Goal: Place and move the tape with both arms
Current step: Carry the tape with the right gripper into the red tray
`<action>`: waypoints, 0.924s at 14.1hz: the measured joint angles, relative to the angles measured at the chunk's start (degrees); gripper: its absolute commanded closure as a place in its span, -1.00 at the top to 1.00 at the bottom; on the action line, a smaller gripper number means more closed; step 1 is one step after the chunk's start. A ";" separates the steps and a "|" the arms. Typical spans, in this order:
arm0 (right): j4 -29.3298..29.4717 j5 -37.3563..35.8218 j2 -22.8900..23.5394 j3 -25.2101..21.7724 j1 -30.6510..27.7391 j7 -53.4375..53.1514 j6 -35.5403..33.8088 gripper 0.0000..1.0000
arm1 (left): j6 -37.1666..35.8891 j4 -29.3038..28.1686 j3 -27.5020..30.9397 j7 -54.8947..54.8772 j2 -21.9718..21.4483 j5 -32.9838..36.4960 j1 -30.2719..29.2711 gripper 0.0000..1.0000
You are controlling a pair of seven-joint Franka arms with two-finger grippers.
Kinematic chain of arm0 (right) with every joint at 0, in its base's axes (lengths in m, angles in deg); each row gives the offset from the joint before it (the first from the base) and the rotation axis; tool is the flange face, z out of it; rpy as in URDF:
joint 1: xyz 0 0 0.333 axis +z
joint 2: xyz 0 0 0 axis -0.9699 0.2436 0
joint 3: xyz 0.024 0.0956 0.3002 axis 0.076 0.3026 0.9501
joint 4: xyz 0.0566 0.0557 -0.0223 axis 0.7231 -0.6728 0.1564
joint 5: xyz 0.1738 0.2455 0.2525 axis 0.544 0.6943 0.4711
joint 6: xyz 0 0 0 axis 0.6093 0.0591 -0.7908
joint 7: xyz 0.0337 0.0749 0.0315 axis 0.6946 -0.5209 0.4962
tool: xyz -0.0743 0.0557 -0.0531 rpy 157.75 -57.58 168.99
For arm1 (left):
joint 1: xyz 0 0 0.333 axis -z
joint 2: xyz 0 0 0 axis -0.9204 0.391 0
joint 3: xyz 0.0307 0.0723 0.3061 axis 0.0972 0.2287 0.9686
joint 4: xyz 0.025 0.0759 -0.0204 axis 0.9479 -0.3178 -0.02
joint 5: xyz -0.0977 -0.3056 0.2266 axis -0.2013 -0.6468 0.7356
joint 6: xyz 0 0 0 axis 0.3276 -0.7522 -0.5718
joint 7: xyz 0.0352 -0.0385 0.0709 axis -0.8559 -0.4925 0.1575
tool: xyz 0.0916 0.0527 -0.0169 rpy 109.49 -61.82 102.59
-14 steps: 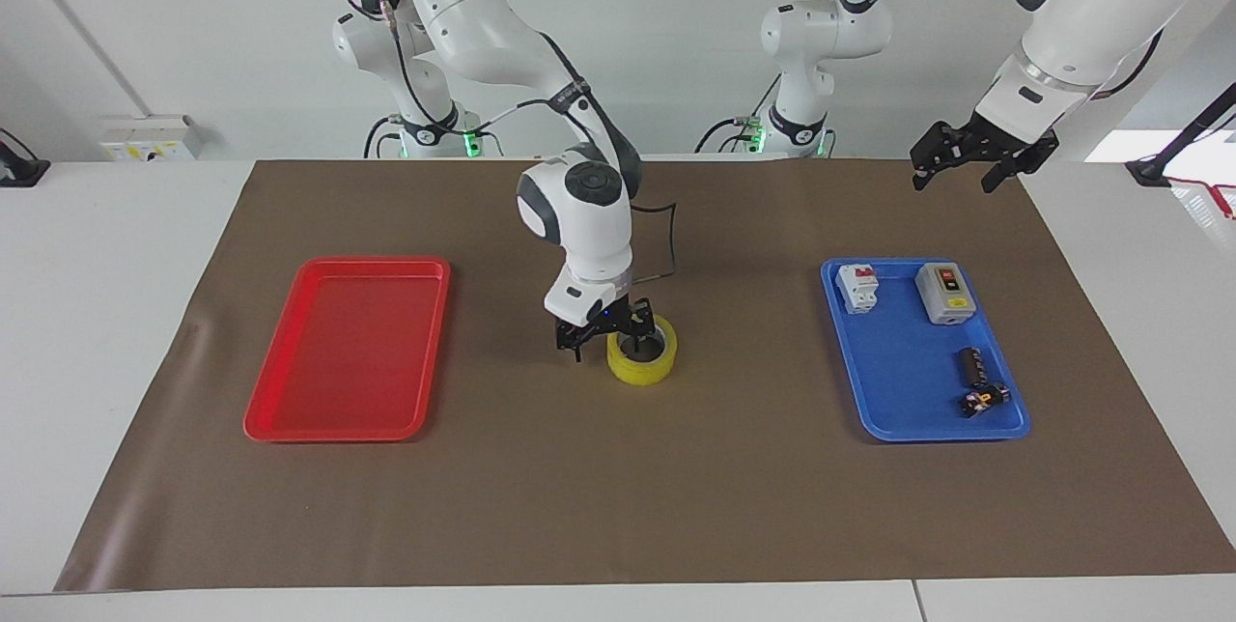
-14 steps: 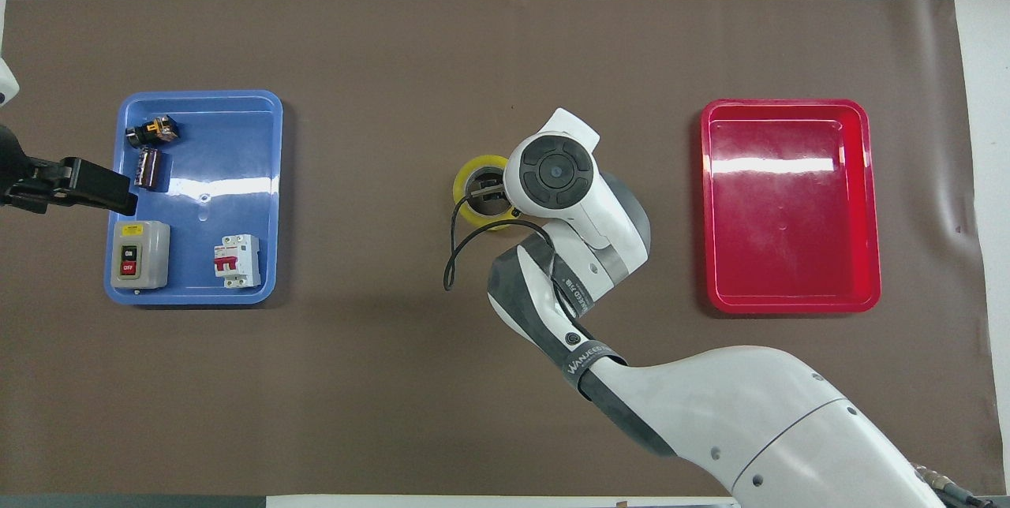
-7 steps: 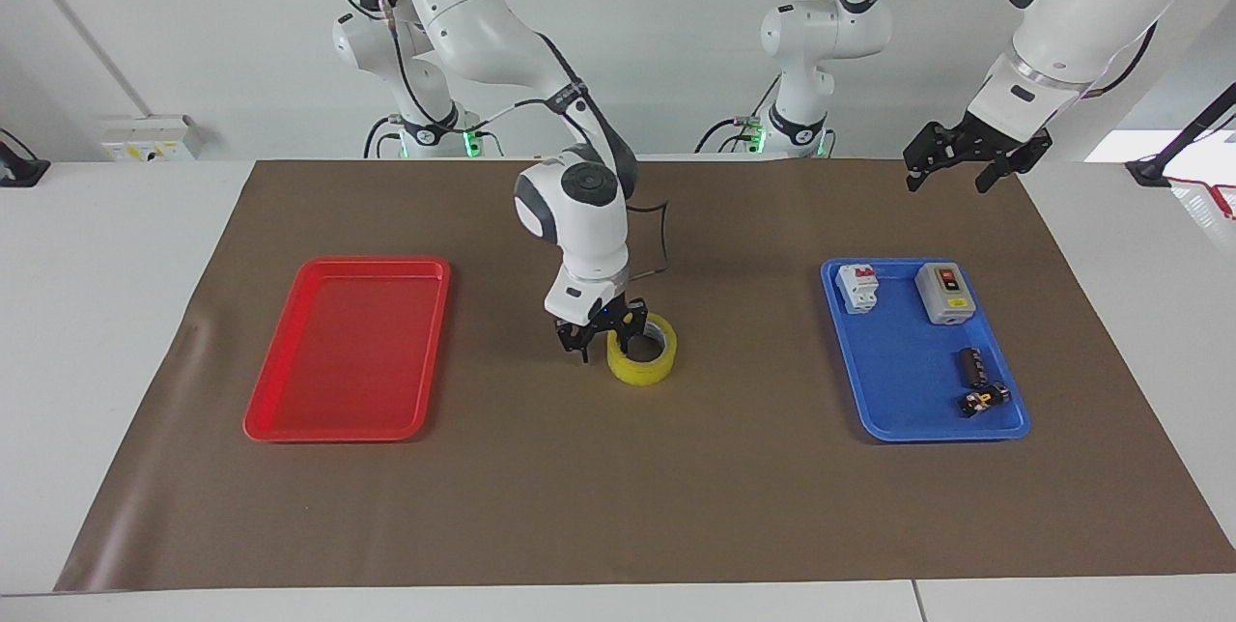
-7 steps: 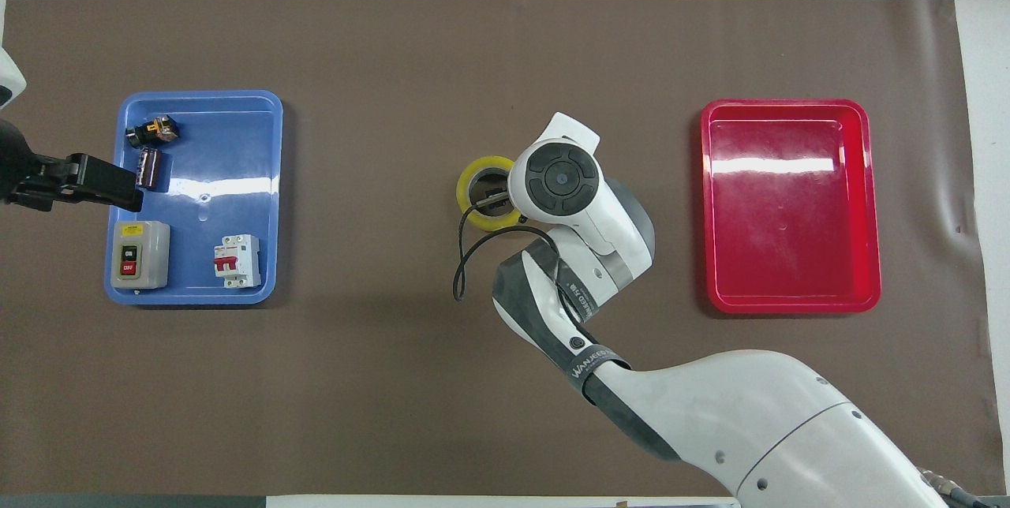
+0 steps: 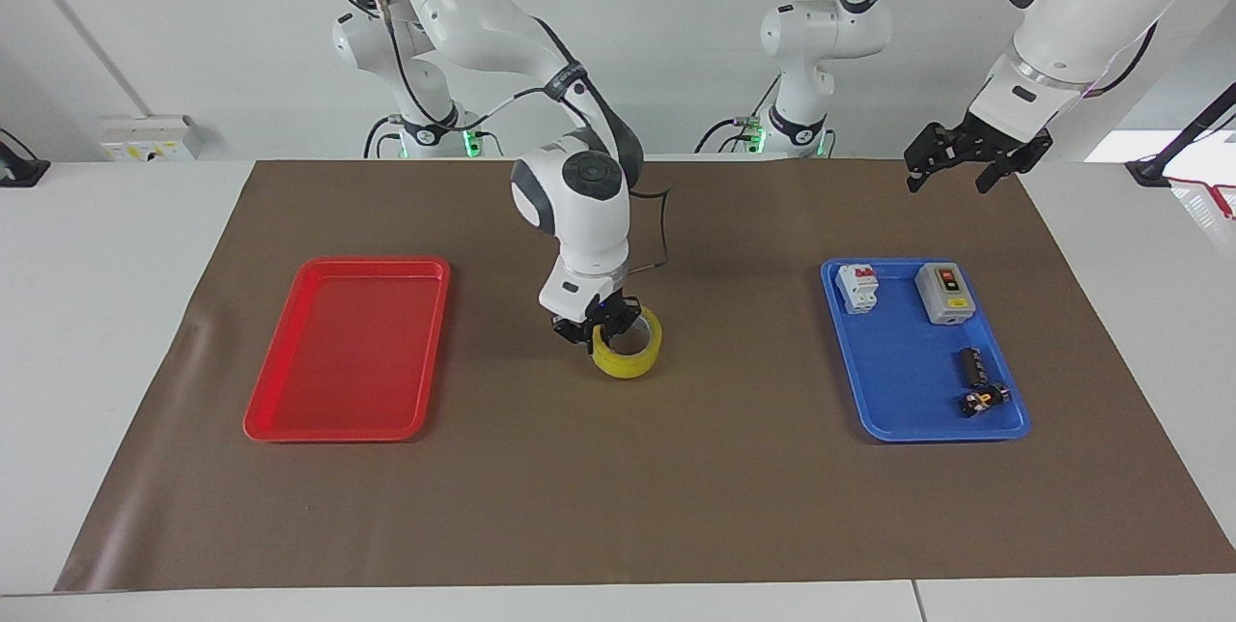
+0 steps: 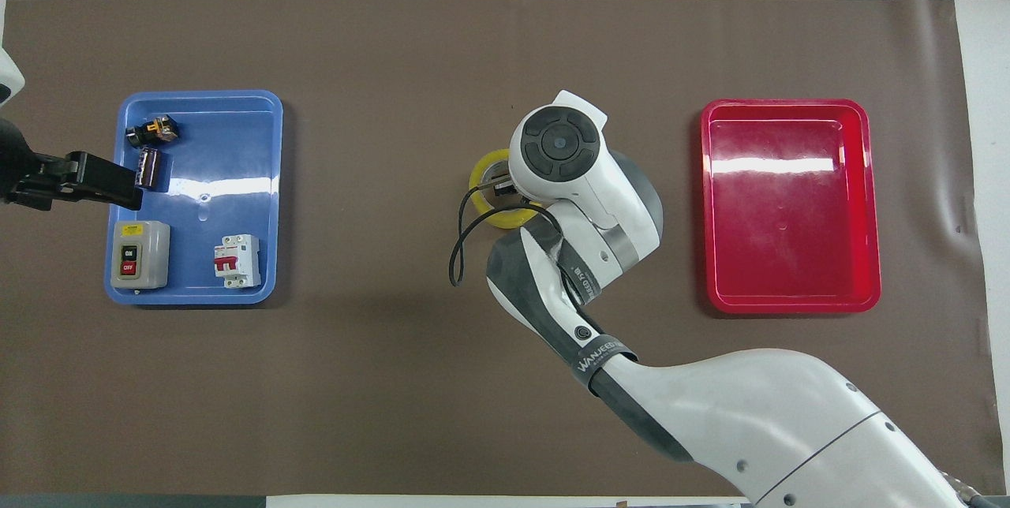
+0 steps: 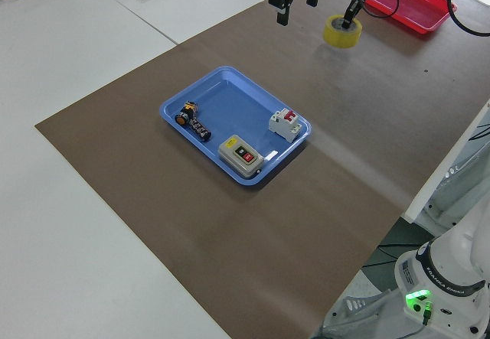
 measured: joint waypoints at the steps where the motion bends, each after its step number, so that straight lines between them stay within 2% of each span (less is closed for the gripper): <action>1: 1.23 0.09 -1.34 -0.07 -1.60 0.81 -2.51 -1.00 | 0.01 0.00 0.00 0.03 0.00 0.00 -0.13 1.00; 4: 1.03 0.36 -7.69 -0.27 -10.26 8.48 -9.14 -1.00 | 0.02 0.00 0.00 0.03 0.00 0.00 -0.48 1.00; 6: -1.79 0.53 -11.29 -0.37 -17.39 15.20 -10.52 -1.00 | 0.02 0.00 0.00 0.03 0.00 0.00 -0.48 1.00; 8: -5.83 0.61 -12.98 -0.39 -23.42 21.50 -10.20 -1.00 | 0.03 0.00 0.00 0.03 -0.01 0.00 -0.48 1.00; 10: -9.62 0.62 -13.54 -0.40 -28.27 28.07 -8.13 -1.00 | 0.03 0.00 0.00 0.03 -0.03 0.00 -0.48 1.00; 13: -19.70 0.63 -15.63 -0.40 -32.70 34.36 1.39 -1.00 | 0.03 0.00 0.00 0.03 -0.03 0.00 -0.48 1.00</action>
